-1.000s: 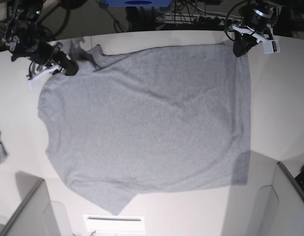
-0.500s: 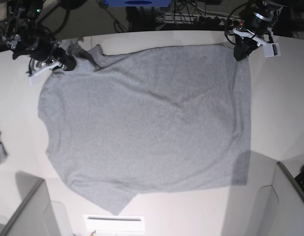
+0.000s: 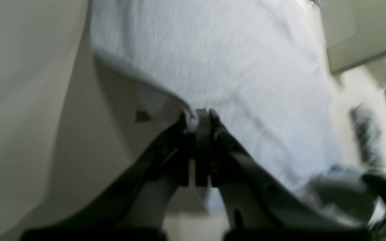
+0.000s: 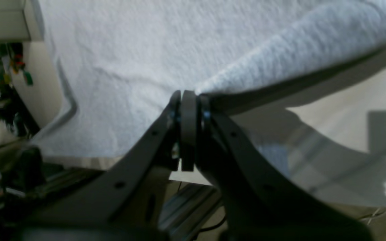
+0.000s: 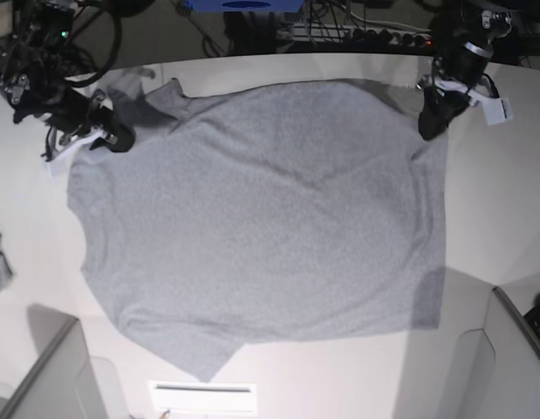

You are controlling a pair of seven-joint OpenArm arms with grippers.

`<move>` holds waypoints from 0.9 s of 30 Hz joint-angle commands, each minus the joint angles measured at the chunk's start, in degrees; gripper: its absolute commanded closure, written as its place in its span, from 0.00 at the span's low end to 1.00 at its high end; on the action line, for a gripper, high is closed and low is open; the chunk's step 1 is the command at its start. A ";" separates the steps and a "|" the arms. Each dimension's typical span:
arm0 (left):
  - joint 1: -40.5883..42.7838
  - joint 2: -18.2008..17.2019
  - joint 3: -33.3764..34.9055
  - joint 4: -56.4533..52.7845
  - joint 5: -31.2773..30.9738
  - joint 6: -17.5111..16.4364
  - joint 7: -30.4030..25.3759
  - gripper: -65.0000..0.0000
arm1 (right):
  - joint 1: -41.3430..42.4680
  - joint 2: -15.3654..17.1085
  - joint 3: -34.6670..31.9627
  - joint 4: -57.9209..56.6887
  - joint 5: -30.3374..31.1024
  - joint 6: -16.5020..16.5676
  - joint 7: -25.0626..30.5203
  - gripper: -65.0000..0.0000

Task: Fold the T-shirt properly
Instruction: 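Hold the shoulder edges up with both grippers, stretching the shirt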

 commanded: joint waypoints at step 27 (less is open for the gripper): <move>-15.27 -1.95 -0.42 -4.02 -0.36 11.42 8.33 1.00 | 15.09 2.76 0.12 -10.09 0.90 -5.38 -2.97 1.00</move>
